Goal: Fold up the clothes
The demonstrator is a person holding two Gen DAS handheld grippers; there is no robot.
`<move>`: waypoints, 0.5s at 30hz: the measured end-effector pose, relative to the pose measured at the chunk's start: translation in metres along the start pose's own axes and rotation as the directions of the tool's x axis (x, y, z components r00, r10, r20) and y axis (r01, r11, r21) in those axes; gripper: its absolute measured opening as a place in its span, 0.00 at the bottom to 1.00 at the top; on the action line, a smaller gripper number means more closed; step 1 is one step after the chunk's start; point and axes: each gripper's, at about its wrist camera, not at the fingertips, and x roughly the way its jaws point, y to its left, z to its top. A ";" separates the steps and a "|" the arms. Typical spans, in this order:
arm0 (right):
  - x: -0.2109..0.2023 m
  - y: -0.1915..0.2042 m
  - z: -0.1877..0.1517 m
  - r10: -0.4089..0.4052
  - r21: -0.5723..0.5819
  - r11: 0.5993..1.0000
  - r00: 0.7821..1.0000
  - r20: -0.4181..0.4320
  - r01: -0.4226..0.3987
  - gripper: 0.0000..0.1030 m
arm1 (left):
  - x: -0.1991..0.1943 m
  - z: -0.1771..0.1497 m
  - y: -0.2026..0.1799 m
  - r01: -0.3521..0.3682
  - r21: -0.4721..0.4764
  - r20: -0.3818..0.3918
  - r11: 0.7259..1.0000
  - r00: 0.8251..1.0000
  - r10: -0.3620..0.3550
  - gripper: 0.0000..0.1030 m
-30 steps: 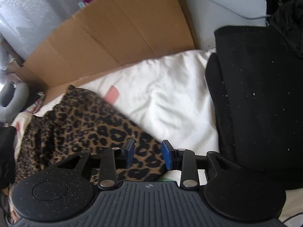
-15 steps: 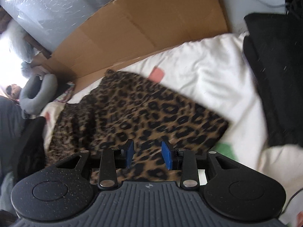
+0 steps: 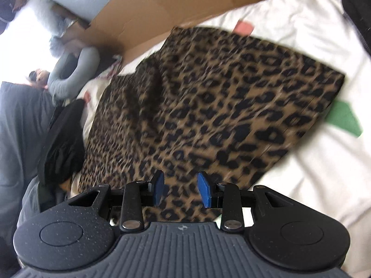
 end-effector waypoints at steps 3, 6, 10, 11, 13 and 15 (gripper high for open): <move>0.005 0.008 -0.009 0.039 0.005 0.999 0.998 -0.040 -0.039 0.37 | -0.007 -0.002 -0.005 0.021 0.046 0.026 0.999 0.999 -0.022 0.21; 0.010 0.016 -0.018 0.080 0.029 0.997 0.993 -0.085 -0.078 0.37 | -0.008 -0.004 -0.011 0.033 0.117 0.032 0.993 0.999 -0.037 0.14; 0.020 0.023 -0.032 0.141 0.090 0.988 0.979 -0.148 -0.129 0.37 | -0.007 -0.010 -0.011 0.053 0.129 0.007 0.990 0.999 -0.054 0.08; 0.024 0.025 -0.036 0.154 0.104 0.985 0.974 -0.166 -0.138 0.37 | -0.006 -0.012 -0.011 0.057 0.132 0.000 0.990 0.998 -0.058 0.07; 0.031 0.028 -0.043 0.175 0.127 0.980 0.965 -0.196 -0.152 0.37 | -0.006 -0.017 -0.011 0.067 0.144 -0.016 0.987 0.998 -0.065 0.06; 0.038 0.032 -0.050 0.185 0.140 0.978 0.958 -0.220 -0.157 0.37 | -0.005 -0.022 -0.012 0.075 0.159 -0.032 0.984 0.997 -0.070 0.05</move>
